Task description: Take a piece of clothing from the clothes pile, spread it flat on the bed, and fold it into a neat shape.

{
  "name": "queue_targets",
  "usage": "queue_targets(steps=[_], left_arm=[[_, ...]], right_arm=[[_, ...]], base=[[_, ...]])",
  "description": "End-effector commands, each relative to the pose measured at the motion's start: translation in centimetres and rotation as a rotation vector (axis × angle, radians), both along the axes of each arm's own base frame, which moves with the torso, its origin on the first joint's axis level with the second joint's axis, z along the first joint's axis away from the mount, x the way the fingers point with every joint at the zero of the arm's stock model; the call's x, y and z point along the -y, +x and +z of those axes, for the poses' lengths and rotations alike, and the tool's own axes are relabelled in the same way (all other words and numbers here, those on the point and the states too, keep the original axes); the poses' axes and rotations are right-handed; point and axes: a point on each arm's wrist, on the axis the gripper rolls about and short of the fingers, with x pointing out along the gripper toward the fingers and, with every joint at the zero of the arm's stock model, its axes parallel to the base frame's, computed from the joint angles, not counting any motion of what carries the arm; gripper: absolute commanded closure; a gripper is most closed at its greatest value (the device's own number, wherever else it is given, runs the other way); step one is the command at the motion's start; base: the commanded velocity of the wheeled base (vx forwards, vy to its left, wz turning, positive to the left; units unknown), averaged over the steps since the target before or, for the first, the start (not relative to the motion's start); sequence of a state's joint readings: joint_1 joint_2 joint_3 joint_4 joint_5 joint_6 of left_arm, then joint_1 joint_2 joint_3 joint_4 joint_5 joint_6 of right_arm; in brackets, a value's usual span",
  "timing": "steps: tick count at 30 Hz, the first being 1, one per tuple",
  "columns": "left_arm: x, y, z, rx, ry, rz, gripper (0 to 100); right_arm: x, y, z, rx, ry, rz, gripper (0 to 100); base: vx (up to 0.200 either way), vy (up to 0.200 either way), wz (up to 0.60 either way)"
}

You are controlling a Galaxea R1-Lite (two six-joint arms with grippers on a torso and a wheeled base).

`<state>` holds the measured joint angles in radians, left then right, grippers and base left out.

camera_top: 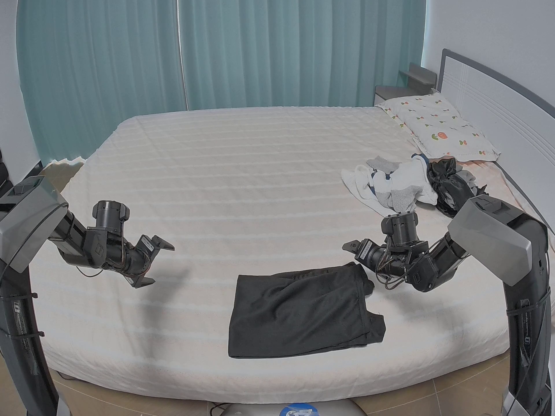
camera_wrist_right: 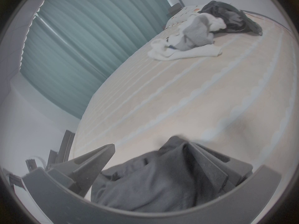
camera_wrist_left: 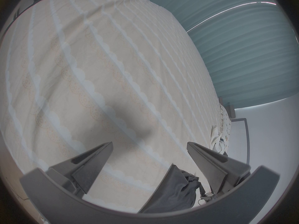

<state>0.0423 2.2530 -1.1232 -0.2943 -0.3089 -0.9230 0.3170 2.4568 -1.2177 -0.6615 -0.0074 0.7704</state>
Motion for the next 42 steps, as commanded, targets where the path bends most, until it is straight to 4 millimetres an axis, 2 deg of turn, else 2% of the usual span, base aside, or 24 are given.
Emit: queue_targets(steps=[1, 5, 6, 8, 9, 10, 12, 20, 22, 29, 30, 34, 37, 39, 41, 42], left_arm=[[0.0, 0.0, -0.1, -0.001, 0.000, 0.001, 0], [0.0, 0.0, -0.1, -0.001, 0.000, 0.001, 0], [0.0, 0.0, -0.1, -0.001, 0.000, 0.001, 0], [0.0, 0.0, -0.1, -0.001, 0.000, 0.001, 0], [0.0, 0.0, -0.1, -0.001, 0.000, 0.001, 0], [0.0, 0.0, -0.1, -0.001, 0.000, 0.001, 0], [0.0, 0.0, -0.1, -0.001, 0.000, 0.000, 0], [0.0, 0.0, -0.1, -0.001, 0.000, 0.000, 0], [0.0, 0.0, -0.1, -0.001, 0.000, 0.000, 0], [0.0, 0.0, -0.1, -0.001, 0.000, 0.000, 0], [0.0, 0.0, -0.1, -0.001, 0.000, 0.000, 0], [0.0, 0.0, -0.1, -0.001, 0.000, 0.000, 0], [0.0, 0.0, -0.1, -0.001, 0.000, 0.000, 0], [0.0, 0.0, -0.1, -0.001, 0.000, 0.000, 0], [0.0, 0.0, -0.1, -0.001, 0.000, 0.000, 0], [0.0, 0.0, -0.1, -0.001, 0.000, 0.000, 0]], right_arm=[[0.7, -0.3, 0.3, -0.007, 0.001, -0.014, 0], [0.5, -0.3, -0.6, -0.026, -0.007, -0.004, 0], [0.3, -0.1, -1.6, -0.037, -0.014, 0.001, 0], [0.1, 0.3, -2.1, -0.037, -0.017, 0.004, 0], [0.0, 0.5, -2.4, -0.044, -0.020, 0.007, 100], [-0.2, 0.5, -3.3, -0.052, -0.035, 0.017, 100], [-0.4, 0.7, -3.7, -0.043, -0.055, 0.029, 100], [0.5, 1.4, -3.2, -0.010, -0.037, 0.000, 100], [1.3, 1.8, -2.9, 0.001, -0.015, -0.030, 100], [1.5, 1.8, -3.0, -0.016, 0.025, -0.054, 100], [1.5, 1.7, -3.1, -0.022, 0.028, -0.051, 0], [1.4, 1.4, -3.2, -0.032, 0.035, -0.044, 0], [1.9, 1.2, -1.6, 0.028, 0.050, -0.054, 0], [2.7, 0.1, 0.2, 0.068, 0.066, -0.057, 0], [2.7, 0.1, 0.2, 0.068, 0.066, -0.057, 0], [3.4, -3.1, 1.5, 0.064, 0.091, 0.005, 0]], base=[[0.000, 0.000, 0.00], [0.000, 0.000, 0.00], [0.000, 0.000, 0.00], [0.000, 0.000, 0.00], [0.000, 0.000, 0.00], [0.000, 0.000, 0.00], [0.000, 0.000, 0.00], [0.000, 0.000, 0.00], [0.000, 0.000, 0.00], [0.000, 0.000, 0.00], [0.000, 0.000, 0.00], [0.000, 0.000, 0.00], [0.000, 0.000, 0.00], [0.000, 0.000, 0.00], [0.000, 0.000, 0.00], [0.000, 0.000, 0.00]])
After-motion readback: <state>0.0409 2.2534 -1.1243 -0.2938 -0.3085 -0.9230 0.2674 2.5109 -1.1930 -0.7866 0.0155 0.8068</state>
